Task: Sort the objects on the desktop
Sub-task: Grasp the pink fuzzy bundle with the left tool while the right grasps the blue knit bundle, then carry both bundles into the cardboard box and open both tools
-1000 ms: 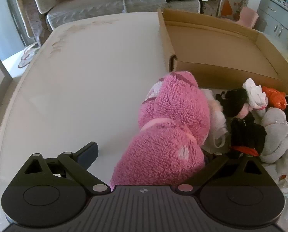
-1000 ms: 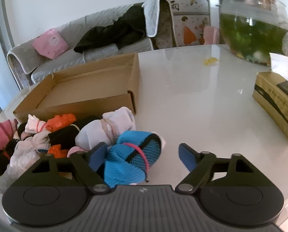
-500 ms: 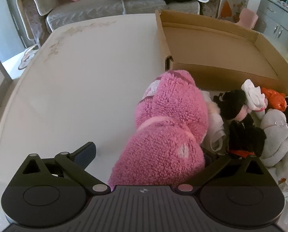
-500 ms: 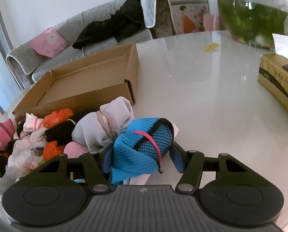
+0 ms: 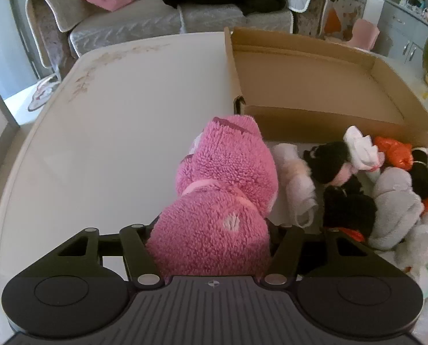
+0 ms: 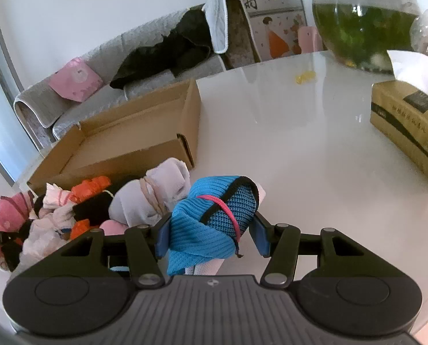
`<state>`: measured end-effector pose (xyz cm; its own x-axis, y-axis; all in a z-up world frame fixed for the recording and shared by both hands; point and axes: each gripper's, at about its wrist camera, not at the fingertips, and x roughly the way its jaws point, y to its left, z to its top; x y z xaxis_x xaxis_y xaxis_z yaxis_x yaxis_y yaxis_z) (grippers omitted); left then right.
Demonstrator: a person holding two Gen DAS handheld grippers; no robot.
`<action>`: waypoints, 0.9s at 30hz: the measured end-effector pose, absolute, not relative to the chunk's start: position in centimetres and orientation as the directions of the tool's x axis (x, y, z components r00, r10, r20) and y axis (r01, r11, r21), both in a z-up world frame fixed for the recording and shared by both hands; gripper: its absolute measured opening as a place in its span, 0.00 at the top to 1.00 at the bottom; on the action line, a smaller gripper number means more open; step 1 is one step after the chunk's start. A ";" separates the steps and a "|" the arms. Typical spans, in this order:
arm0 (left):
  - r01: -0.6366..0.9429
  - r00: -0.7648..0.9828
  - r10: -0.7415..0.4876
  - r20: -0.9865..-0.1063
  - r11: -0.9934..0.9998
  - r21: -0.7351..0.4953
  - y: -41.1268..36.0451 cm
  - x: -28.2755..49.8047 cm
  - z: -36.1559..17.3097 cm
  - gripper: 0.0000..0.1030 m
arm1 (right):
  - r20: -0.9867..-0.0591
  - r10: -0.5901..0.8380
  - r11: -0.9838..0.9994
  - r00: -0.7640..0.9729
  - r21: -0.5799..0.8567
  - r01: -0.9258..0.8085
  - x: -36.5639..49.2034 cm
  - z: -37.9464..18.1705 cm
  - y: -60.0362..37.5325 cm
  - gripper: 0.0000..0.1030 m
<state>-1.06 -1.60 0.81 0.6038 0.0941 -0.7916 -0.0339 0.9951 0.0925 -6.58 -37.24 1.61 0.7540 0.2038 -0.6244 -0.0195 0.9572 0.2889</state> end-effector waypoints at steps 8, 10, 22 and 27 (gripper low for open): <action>-0.032 0.606 0.044 -0.794 0.999 0.031 -1.2 -2.7 4.1 0.36 | -0.594 0.219 0.955 0.774 0.295 -0.043 -6.9 3.4 -38.1 0.50; -0.024 0.633 0.042 -0.773 0.999 0.034 -1.4 -3.3 5.6 0.36 | -0.583 0.221 0.954 0.782 0.294 -0.051 -6.9 4.0 -38.3 0.50; 0.024 0.732 0.022 -0.681 0.998 0.057 -4.7 1.3 14.4 0.36 | -0.467 0.290 0.948 0.835 0.257 -0.186 -3.4 11.0 -37.6 0.50; 0.026 0.750 -0.029 -0.661 1.000 -0.014 -5.3 5.5 14.3 0.36 | -0.428 0.360 0.929 0.829 0.248 -0.275 1.1 12.5 -35.3 0.50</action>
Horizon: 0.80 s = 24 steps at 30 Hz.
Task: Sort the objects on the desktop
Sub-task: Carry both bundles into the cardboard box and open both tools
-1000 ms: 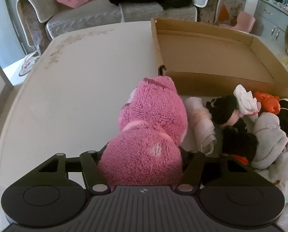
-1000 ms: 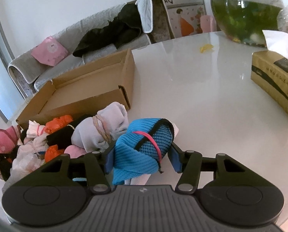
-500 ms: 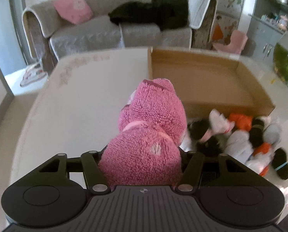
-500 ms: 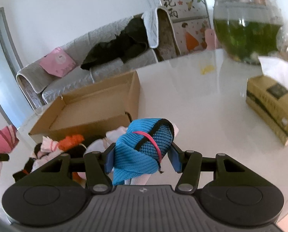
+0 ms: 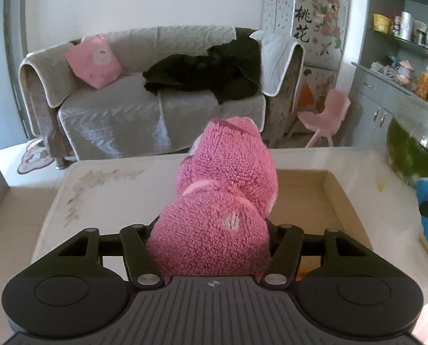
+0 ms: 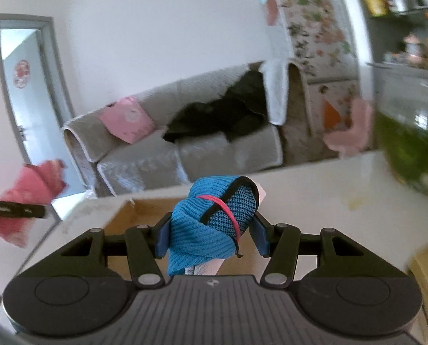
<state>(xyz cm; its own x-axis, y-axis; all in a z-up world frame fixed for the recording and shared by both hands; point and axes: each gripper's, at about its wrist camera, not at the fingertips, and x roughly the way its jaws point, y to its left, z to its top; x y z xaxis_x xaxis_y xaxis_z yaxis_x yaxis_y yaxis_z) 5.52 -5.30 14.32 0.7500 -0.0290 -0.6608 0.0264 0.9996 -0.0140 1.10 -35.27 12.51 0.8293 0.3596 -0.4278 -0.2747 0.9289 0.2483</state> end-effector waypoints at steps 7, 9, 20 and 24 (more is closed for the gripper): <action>0.038 0.714 -0.097 -0.693 0.994 -0.099 -5.9 12.6 11.3 0.36 | -0.485 0.459 0.888 0.744 0.254 -0.383 9.2 10.6 -29.9 0.50; 0.030 0.695 -0.095 -0.713 0.994 -0.103 -6.1 14.7 9.7 0.36 | -0.521 0.475 0.880 0.709 0.260 -0.398 11.8 9.1 -28.0 0.50; -0.015 0.619 -0.058 -0.784 0.996 -0.085 -5.6 20.0 2.1 0.36 | -0.659 0.478 0.869 0.581 0.255 -0.425 18.8 3.0 -21.7 0.50; -0.015 0.631 -0.022 -0.775 0.999 -0.041 -5.8 19.6 1.7 0.33 | -0.674 0.491 0.855 0.552 0.252 -0.453 18.7 2.7 -20.0 0.49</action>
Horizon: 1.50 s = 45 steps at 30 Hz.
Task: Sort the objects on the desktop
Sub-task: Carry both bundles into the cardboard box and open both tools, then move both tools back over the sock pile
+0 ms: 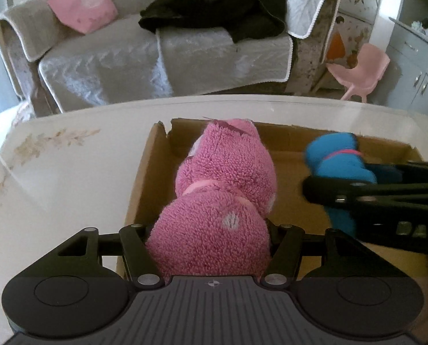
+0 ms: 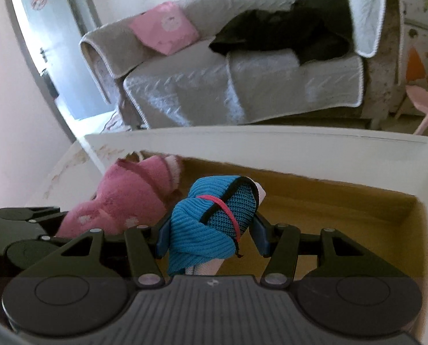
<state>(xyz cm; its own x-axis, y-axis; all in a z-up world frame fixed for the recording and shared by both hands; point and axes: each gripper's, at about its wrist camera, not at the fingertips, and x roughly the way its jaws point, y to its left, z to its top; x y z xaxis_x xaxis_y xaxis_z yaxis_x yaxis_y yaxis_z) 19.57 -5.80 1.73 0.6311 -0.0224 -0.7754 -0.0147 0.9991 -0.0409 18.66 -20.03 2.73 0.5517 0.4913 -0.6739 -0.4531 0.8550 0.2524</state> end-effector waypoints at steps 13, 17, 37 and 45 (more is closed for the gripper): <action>-0.003 0.679 -0.028 -0.734 0.999 -0.041 -5.9 16.8 5.0 0.00 | -0.623 0.484 0.853 0.615 0.180 -0.490 16.8 5.7 -20.6 0.30; 0.000 0.706 -0.066 -0.705 0.996 -0.093 -5.4 13.8 7.3 0.00 | -0.575 0.500 0.856 0.648 0.213 -0.471 13.7 7.7 -23.6 0.26; 0.143 0.675 -0.157 -0.721 0.986 -0.080 -7.5 -2.9 8.0 0.00 | -0.504 0.538 0.843 0.676 0.331 -0.424 3.3 8.1 -32.7 0.19; 0.187 0.665 -0.224 -0.712 0.973 -0.132 -6.3 -7.9 6.7 0.00 | -0.501 0.548 0.832 0.670 0.410 -0.374 -0.9 5.4 -36.2 0.18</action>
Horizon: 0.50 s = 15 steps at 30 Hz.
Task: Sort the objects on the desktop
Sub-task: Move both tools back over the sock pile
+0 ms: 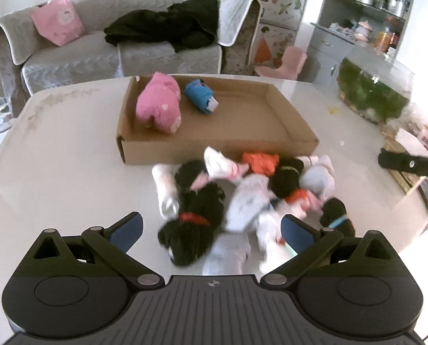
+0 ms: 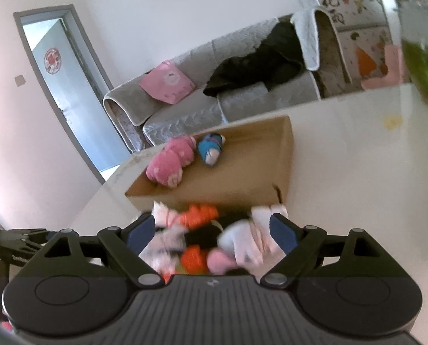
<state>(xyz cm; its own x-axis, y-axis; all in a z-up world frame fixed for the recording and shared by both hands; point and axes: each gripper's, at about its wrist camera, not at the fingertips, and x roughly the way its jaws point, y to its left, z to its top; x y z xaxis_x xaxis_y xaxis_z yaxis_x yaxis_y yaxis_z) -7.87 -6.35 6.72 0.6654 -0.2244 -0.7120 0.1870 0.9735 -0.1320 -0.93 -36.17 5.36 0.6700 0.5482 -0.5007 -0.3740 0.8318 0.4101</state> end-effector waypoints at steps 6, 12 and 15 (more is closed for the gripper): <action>0.197 0.642 -0.259 -0.722 0.965 -0.172 -5.2 -9.9 4.9 0.00 | -0.540 0.543 0.835 0.643 0.430 -0.344 -1.5 2.5 -36.4 0.18; 0.143 0.641 -0.246 -0.727 0.969 -0.203 -3.8 -9.2 4.3 0.00 | -0.554 0.543 0.836 0.632 0.432 -0.339 -1.2 0.6 -36.0 0.18; 0.072 0.642 -0.267 -0.719 0.954 -0.290 -2.3 -7.8 3.9 0.00 | -0.557 0.546 0.834 0.626 0.431 -0.344 -1.0 0.0 -35.7 0.18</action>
